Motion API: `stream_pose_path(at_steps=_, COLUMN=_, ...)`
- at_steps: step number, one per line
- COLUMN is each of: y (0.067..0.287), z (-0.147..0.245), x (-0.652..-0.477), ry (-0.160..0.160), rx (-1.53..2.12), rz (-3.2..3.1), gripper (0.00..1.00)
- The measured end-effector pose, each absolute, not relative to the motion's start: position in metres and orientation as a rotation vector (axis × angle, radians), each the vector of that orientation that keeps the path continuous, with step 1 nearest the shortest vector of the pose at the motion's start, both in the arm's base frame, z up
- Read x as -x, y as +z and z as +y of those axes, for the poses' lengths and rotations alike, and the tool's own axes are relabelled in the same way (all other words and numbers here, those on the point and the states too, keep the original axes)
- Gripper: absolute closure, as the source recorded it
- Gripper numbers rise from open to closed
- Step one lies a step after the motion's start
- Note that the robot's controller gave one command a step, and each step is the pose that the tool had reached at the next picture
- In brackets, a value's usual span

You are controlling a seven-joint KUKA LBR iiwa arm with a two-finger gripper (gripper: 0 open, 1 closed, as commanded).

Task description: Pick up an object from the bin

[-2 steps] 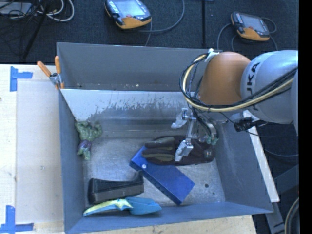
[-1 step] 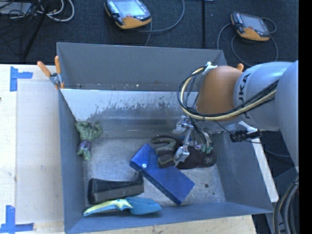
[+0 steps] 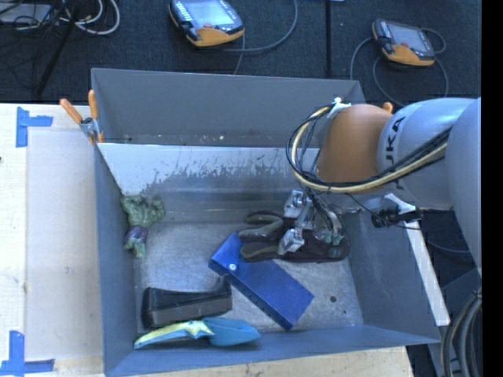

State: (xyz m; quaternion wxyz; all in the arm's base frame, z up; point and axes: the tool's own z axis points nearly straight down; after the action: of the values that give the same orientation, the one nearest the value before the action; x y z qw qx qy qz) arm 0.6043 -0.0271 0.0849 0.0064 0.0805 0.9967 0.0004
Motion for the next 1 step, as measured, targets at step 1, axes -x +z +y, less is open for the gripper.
stream_pose_path(at_steps=1, y=0.0849, z=-0.0271, x=-0.6043, ry=0.002, rx=-0.252, rz=3.119, gripper=1.00)
